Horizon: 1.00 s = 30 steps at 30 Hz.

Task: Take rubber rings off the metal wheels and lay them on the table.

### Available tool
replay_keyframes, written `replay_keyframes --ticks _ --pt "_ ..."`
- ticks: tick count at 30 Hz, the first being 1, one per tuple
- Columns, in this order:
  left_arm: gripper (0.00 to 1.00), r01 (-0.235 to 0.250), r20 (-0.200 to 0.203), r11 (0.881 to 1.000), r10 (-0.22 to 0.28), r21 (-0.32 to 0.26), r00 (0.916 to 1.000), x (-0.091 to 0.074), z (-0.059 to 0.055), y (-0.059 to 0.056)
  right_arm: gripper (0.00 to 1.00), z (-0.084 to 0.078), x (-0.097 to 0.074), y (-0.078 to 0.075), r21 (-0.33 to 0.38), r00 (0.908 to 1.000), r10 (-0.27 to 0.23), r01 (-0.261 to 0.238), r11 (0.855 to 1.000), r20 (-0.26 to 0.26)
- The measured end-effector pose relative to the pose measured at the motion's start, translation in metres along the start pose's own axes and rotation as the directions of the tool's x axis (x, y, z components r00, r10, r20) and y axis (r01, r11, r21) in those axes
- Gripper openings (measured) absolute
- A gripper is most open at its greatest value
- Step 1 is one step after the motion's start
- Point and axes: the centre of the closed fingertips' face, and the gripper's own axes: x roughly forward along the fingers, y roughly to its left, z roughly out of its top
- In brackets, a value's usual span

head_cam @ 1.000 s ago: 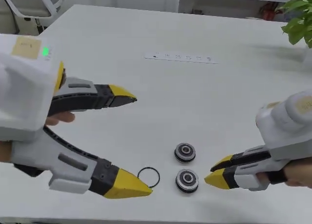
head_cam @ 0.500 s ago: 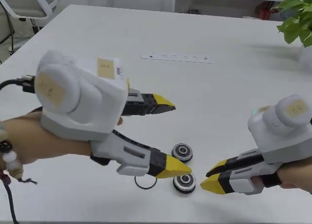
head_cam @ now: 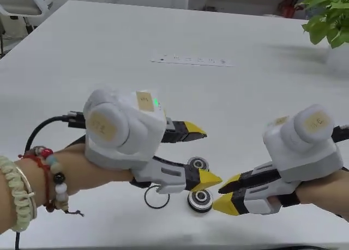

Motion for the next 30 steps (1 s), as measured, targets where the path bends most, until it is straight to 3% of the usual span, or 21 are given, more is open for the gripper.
replay_keyframes --ticks 3,7,12,15,20,30 --pt "0.45 0.016 -0.026 1.000 -0.016 -0.004 0.9995 0.000 -0.012 -0.007 0.20 -0.003 0.002 0.000 -0.009 0.9999 0.001 -0.001 1.000 -0.011" --pt "0.41 0.037 -0.035 0.998 -0.039 -0.057 0.9986 0.002 -0.023 -0.015 0.20 -0.004 0.003 0.000 -0.018 0.9999 0.001 -0.001 1.000 -0.013" --pt "0.35 0.020 -0.085 1.000 -0.022 -0.019 0.9961 0.007 -0.043 -0.013 0.21 -0.007 0.006 0.001 -0.039 0.9998 0.006 -0.007 0.999 -0.019" --pt "0.33 0.026 -0.110 0.999 -0.028 -0.019 0.9936 0.010 -0.053 -0.015 0.21 -0.003 0.007 -0.001 -0.059 0.9999 -0.007 0.008 0.998 0.008" --pt "0.29 0.037 -0.114 0.997 -0.045 -0.074 0.9924 0.015 -0.058 -0.020 0.20 -0.001 0.009 -0.003 -0.085 0.9997 -0.014 0.016 0.996 0.022" --pt "0.22 0.046 -0.121 0.994 -0.058 -0.099 0.9910 0.019 -0.059 -0.026 0.23 -0.007 0.015 -0.001 -0.130 0.9999 -0.014 0.013 0.991 -0.003"
